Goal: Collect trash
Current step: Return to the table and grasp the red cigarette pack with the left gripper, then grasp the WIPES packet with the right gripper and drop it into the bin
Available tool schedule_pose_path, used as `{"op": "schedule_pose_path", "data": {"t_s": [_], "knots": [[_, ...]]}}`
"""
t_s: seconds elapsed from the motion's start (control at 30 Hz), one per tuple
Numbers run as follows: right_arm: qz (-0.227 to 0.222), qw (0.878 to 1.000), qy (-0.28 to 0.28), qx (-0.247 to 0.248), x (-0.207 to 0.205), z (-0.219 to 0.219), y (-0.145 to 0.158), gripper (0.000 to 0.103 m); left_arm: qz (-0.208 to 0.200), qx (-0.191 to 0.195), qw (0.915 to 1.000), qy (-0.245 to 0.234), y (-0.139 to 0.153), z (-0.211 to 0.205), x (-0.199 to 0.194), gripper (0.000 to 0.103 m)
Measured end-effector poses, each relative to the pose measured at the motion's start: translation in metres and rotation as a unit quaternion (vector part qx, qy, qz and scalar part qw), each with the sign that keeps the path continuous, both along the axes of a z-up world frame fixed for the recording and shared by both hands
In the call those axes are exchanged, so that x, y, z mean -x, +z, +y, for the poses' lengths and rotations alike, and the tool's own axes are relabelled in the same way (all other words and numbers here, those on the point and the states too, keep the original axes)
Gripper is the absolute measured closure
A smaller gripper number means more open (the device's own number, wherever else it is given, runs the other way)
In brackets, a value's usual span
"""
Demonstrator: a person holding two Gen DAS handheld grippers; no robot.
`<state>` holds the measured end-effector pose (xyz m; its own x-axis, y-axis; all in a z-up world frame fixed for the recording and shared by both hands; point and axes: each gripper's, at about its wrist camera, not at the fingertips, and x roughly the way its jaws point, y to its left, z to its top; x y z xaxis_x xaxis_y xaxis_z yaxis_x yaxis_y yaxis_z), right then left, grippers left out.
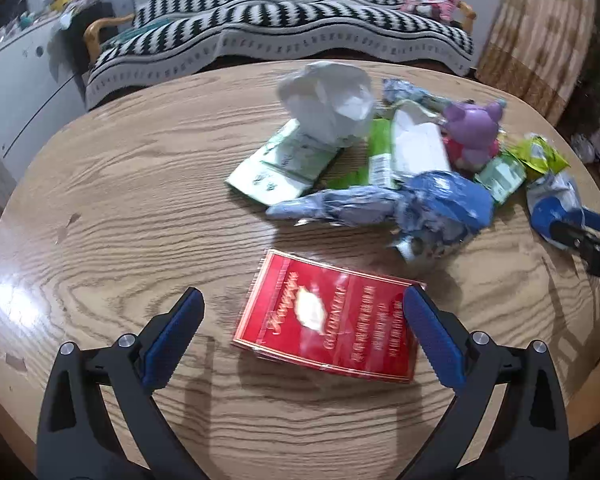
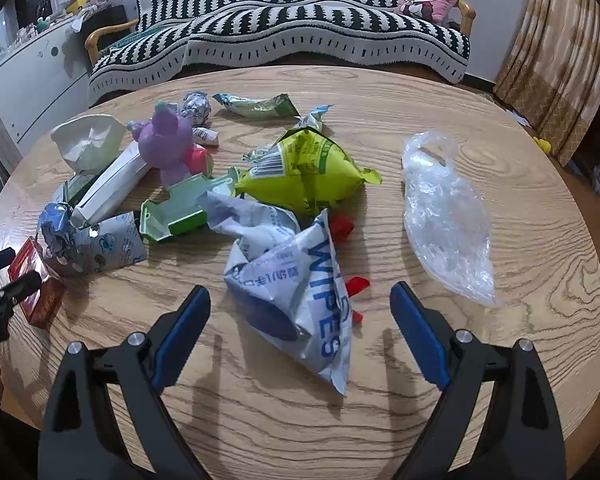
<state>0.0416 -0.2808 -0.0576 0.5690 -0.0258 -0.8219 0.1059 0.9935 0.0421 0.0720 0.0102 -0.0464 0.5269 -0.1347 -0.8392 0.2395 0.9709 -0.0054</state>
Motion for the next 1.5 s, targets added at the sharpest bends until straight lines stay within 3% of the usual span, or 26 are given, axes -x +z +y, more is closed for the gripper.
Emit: {"op": "schedule_pose_path", "data": {"t_s": [0.17, 0.27, 0.33, 0.4, 0.67, 0.83, 0.93, 1.0, 1.07, 1.23, 1.43, 1.5], "knots": [[-0.004, 1.0, -0.001, 0.006, 0.003, 0.0, 0.002, 0.015, 0.06, 0.056, 0.994, 0.072, -0.004, 0.023, 0.002, 0.006], [-0.003, 1.0, -0.001, 0.009, 0.004, 0.002, 0.001, 0.015, 0.073, 0.09, 0.9829, 0.143, 0.002, 0.035, 0.01, 0.006], [-0.003, 1.0, 0.0, 0.01, 0.005, 0.002, 0.001, 0.015, 0.079, 0.105, 0.9812, 0.141, 0.002, 0.032, 0.009, 0.006], [-0.003, 1.0, -0.001, 0.012, 0.005, 0.001, 0.001, 0.015, 0.081, 0.101, 0.9785, 0.16, -0.001, 0.027, 0.004, 0.006], [-0.006, 1.0, -0.003, 0.01, 0.006, 0.0, 0.005, 0.015, 0.103, 0.129, 0.9517, 0.259, -0.012, 0.03, -0.026, 0.006], [-0.006, 1.0, -0.002, 0.011, 0.005, 0.0, 0.006, 0.015, 0.099, 0.084, 0.9439, 0.304, -0.014, 0.01, -0.039, 0.006], [-0.007, 1.0, -0.004, 0.008, 0.006, 0.0, 0.007, 0.015, 0.092, 0.05, 0.9459, 0.307, -0.018, -0.007, -0.045, 0.009], [-0.009, 1.0, -0.005, 0.007, 0.007, -0.001, 0.008, 0.015, 0.075, 0.041, 0.9512, 0.297, -0.013, -0.016, -0.045, 0.035], [-0.014, 1.0, -0.008, 0.005, 0.009, -0.004, 0.011, 0.015, 0.068, 0.047, 0.9535, 0.29, -0.012, -0.018, -0.042, 0.039], [-0.021, 1.0, -0.015, -0.007, 0.013, -0.012, 0.016, 0.015, 0.068, 0.08, 0.9525, 0.286, -0.011, -0.003, -0.041, 0.043], [-0.021, 0.999, -0.015, -0.02, 0.015, -0.012, 0.017, 0.016, 0.026, 0.092, 0.9563, 0.276, 0.014, 0.016, -0.031, 0.043], [-0.015, 1.0, -0.013, -0.015, 0.014, -0.01, 0.014, 0.024, 0.014, 0.094, 0.9591, 0.267, 0.021, 0.02, -0.025, 0.043]]}}
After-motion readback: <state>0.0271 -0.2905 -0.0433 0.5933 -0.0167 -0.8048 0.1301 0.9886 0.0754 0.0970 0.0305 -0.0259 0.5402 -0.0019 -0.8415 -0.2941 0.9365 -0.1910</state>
